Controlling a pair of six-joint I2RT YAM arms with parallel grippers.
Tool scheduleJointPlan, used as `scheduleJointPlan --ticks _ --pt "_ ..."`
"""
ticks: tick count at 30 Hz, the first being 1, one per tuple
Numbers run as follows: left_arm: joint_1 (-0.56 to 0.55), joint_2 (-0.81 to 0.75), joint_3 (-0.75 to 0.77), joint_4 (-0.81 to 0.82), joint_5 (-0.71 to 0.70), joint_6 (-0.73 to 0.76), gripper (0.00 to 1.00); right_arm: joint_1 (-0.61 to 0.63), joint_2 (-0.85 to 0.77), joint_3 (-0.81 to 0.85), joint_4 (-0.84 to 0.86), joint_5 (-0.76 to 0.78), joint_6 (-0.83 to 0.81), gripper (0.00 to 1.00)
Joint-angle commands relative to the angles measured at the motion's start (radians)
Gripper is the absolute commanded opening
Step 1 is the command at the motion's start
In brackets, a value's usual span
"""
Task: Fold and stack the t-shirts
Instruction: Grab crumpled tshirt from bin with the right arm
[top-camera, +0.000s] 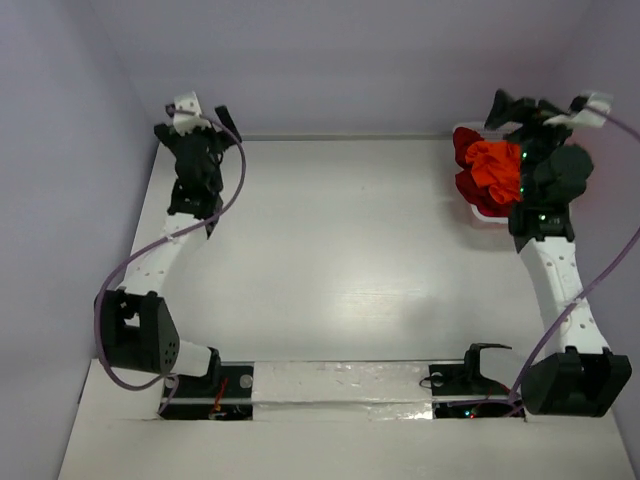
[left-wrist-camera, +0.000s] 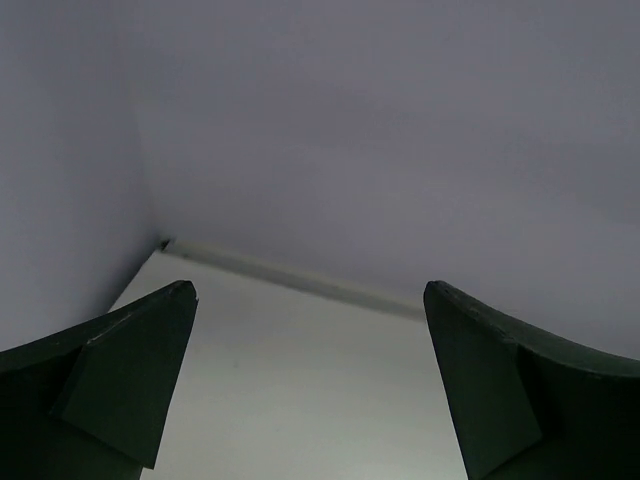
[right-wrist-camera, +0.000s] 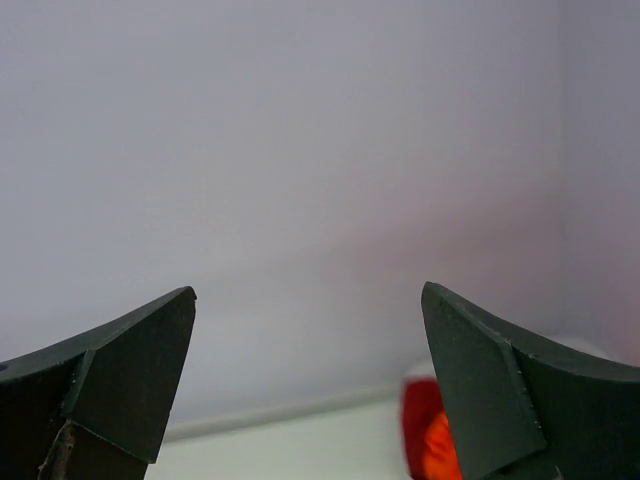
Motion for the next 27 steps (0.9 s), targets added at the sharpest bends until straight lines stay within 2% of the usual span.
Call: scheduleJointPlan --ticks 1,2,3,4,5,6,8,9,11,12,14,16,18,19,20,21,23,27 --pt "-0.003 0.002 0.233 -0.274 0.192 -0.031 0.99 -0.006 0.045 0.296 -0.364 -0.026 0.114 1.0" --pt "-0.003 0.008 0.275 -0.297 0.195 -0.06 0.99 -0.006 0.043 0.327 -0.385 0.025 0.189 1.0" --pt "-0.003 -0.001 0.298 -0.288 0.166 -0.171 0.99 -0.006 0.016 0.347 -0.419 0.125 0.237 1.0" --pt "-0.003 -0.041 0.309 -0.282 0.139 -0.249 0.99 -0.006 -0.002 0.343 -0.416 0.16 0.293 1.0" --pt "-0.003 -0.065 0.302 -0.256 0.187 -0.284 0.99 -0.006 -0.019 0.328 -0.392 0.16 0.302 1.0" --pt "-0.003 -0.088 0.259 -0.22 0.244 -0.247 0.99 -0.006 -0.045 0.29 -0.325 0.146 0.305 1.0" --pt "-0.003 -0.156 0.199 -0.137 0.368 -0.184 0.99 -0.006 -0.041 0.274 -0.315 0.126 0.338 1.0" --pt "-0.003 -0.156 0.199 -0.136 0.37 -0.183 0.99 -0.006 -0.041 0.274 -0.333 0.126 0.338 1.0" --pt "0.009 -0.176 0.182 -0.142 0.364 -0.177 0.99 -0.006 -0.003 0.306 -0.419 0.166 0.461 1.0" --pt "0.009 -0.182 0.174 -0.133 0.37 -0.174 0.99 -0.006 0.011 0.317 -0.483 0.154 0.488 1.0" --pt "0.02 -0.191 0.147 -0.106 0.416 -0.177 0.99 -0.041 0.055 0.351 -0.51 0.101 0.509 1.0" --pt "0.02 -0.164 0.229 -0.18 0.39 -0.206 0.99 -0.074 0.091 0.377 -0.572 -0.004 0.554 1.0" --pt "0.02 -0.08 0.344 -0.36 0.434 -0.193 0.99 -0.092 0.1 0.363 -0.615 0.005 0.672 1.0" --pt "0.02 -0.019 0.463 -0.41 0.453 -0.19 0.99 -0.101 0.093 0.34 -0.569 -0.048 0.661 1.0" --pt "0.02 0.006 0.516 -0.494 0.417 -0.205 0.99 -0.101 0.077 0.311 -0.5 -0.115 0.629 1.0" --pt "0.02 0.019 0.548 -0.515 0.377 -0.284 0.99 -0.101 0.071 0.274 -0.458 -0.159 0.622 1.0" --pt "0.02 0.008 0.552 -0.514 0.282 -0.375 0.99 -0.101 0.054 0.236 -0.387 -0.193 0.687 1.0" --pt "0.02 -0.01 0.536 -0.498 0.298 -0.467 0.99 -0.112 0.048 0.206 -0.338 -0.289 0.694 1.0"
